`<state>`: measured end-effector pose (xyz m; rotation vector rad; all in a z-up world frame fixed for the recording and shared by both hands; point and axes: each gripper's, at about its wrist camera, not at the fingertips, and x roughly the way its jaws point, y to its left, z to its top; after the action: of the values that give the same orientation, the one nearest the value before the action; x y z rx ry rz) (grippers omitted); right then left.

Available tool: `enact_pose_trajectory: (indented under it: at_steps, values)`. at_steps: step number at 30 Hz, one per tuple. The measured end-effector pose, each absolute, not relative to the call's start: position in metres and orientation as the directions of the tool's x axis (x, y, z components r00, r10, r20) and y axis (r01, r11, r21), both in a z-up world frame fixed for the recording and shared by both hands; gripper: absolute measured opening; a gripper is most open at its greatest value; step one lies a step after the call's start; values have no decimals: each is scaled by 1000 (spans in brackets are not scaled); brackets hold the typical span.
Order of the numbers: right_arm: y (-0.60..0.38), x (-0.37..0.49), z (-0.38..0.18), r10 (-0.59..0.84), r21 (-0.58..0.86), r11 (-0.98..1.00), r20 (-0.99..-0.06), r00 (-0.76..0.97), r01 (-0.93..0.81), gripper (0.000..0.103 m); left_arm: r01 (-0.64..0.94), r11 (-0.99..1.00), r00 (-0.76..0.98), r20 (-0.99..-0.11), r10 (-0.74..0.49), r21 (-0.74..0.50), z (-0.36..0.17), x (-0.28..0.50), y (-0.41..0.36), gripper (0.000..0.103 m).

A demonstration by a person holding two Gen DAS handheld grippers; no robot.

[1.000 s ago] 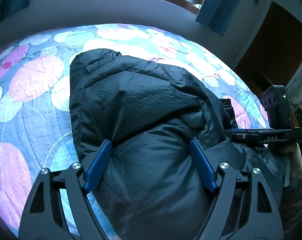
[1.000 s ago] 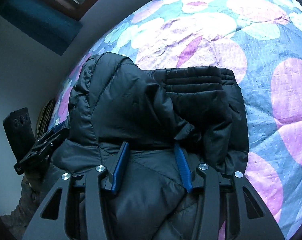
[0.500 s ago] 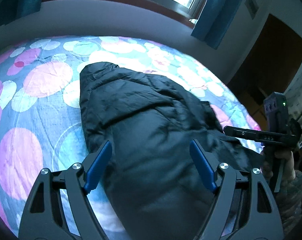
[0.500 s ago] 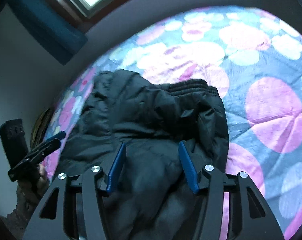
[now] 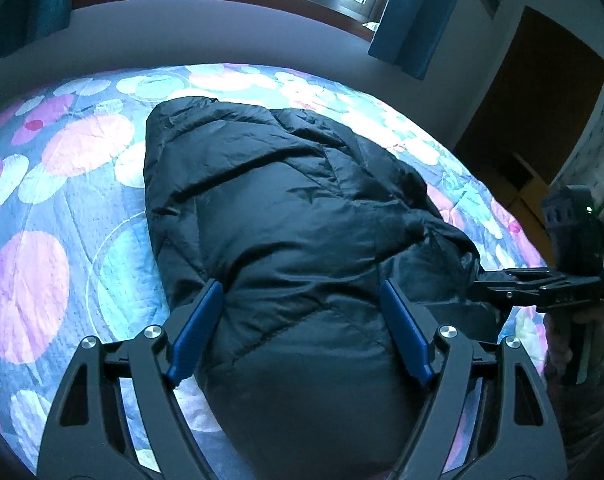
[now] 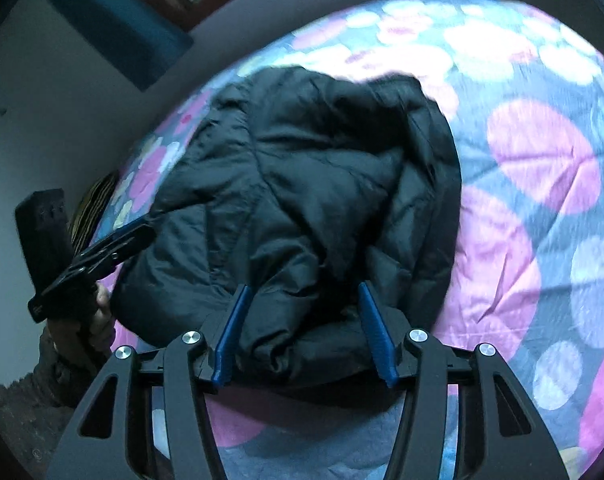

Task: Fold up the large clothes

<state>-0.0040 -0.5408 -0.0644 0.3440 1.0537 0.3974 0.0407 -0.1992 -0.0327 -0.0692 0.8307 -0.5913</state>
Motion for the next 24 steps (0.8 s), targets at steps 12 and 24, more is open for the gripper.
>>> enact_pose_trajectory:
  at_steps: [12,24]
  values:
    - [-536,1,-86,479,466,874,-773,415,-141,57,471,842,542,-668,-511,-262,-40,42,-199,79]
    - [-528,-6,-83,469,460,878,-770,432,-134,62,468,846,550,-665,-506,-256,-37,38,-198,79]
